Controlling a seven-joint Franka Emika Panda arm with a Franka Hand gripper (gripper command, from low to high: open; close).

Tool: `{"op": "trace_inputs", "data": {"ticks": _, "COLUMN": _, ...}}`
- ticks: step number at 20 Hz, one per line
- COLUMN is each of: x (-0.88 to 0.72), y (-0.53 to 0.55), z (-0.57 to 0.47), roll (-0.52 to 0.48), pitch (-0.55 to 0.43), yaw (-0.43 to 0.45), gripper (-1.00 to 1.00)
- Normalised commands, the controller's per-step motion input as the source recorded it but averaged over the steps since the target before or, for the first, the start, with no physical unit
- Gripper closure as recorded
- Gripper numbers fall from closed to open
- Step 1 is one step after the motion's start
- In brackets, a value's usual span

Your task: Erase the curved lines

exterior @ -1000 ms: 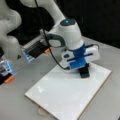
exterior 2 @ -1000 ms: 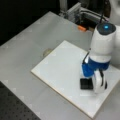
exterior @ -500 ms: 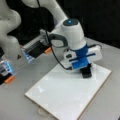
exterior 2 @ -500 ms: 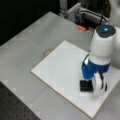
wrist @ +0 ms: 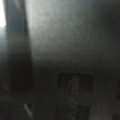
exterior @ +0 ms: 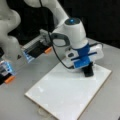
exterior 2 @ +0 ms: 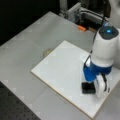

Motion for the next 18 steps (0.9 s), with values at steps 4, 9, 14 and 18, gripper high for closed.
{"op": "trace_inputs", "data": {"ticks": 4, "x": 0.76, "y": 0.59, "z": -0.66, "roll": -0.194, "pitch": 0.237, "yaw": -0.101, "gripper": 1.0}}
{"op": "trace_inputs", "data": {"ticks": 9, "x": 0.53, "y": 0.38, "z": -0.42, "roll": -0.262, "pitch": 0.327, "yaw": -0.026, "gripper": 1.0}}
{"op": "trace_inputs", "data": {"ticks": 14, "x": 0.21, "y": -0.06, "z": -0.04, "roll": -0.284, "pitch": 0.351, "yaw": 0.161, "gripper": 1.0}}
{"op": "trace_inputs", "data": {"ticks": 18, "x": 0.08, "y": -0.36, "z": 0.14, "roll": -0.257, "pitch": 0.263, "yaw": 0.284, "gripper": 1.0}}
